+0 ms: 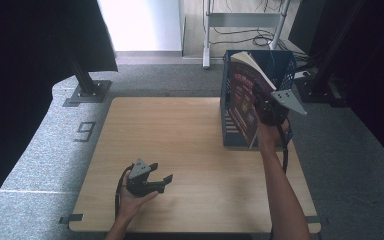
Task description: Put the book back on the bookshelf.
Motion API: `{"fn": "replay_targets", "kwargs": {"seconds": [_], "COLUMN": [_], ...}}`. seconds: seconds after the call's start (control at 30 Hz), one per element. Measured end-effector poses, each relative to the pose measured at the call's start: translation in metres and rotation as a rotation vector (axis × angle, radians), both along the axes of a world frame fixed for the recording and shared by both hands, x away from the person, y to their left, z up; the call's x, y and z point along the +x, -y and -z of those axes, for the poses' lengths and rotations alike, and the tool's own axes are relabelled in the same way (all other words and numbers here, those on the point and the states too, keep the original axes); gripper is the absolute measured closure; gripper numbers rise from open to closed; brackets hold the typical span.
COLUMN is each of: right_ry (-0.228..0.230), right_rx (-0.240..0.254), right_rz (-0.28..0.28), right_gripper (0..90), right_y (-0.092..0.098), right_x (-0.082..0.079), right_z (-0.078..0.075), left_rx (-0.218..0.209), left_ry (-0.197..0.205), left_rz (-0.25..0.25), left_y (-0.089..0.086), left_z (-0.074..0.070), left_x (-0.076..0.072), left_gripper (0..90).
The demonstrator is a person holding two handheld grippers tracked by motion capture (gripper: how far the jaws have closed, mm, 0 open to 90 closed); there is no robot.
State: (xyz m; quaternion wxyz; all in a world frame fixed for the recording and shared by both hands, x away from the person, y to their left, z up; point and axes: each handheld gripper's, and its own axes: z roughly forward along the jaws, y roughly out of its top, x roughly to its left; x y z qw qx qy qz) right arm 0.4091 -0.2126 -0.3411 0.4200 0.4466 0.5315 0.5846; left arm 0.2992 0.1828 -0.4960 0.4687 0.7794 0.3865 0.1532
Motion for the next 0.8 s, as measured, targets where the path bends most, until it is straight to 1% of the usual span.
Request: {"fn": "replay_targets", "kwargs": {"seconds": [0.2,0.37,0.5,0.8], "right_ry": [0.006,0.012,0.008,-0.005], "right_rx": [-0.003,-0.010,-0.016,-0.005], "right_rz": [0.003,0.021,0.036,0.065], "right_gripper": [81.3,81.3,81.2,81.2], "right_y": [-0.005,-0.008,-0.010,-0.009], "right_x": [0.007,0.014,0.021,0.031], "right_z": [-0.002,-0.003,-0.003,-0.001], "left_rx": [0.001,-0.005,-0.009,-0.013], "left_ry": [0.000,-0.001,0.002,0.007], "left_rz": [0.002,0.000,-0.005,-0.007], "left_y": [0.001,-0.001,-0.002,-0.004], "left_z": [0.001,0.000,0.000,-0.002], "left_x": [0.000,0.000,0.000,-0.001], "left_gripper": [23.6,23.6,23.6,23.6]}}
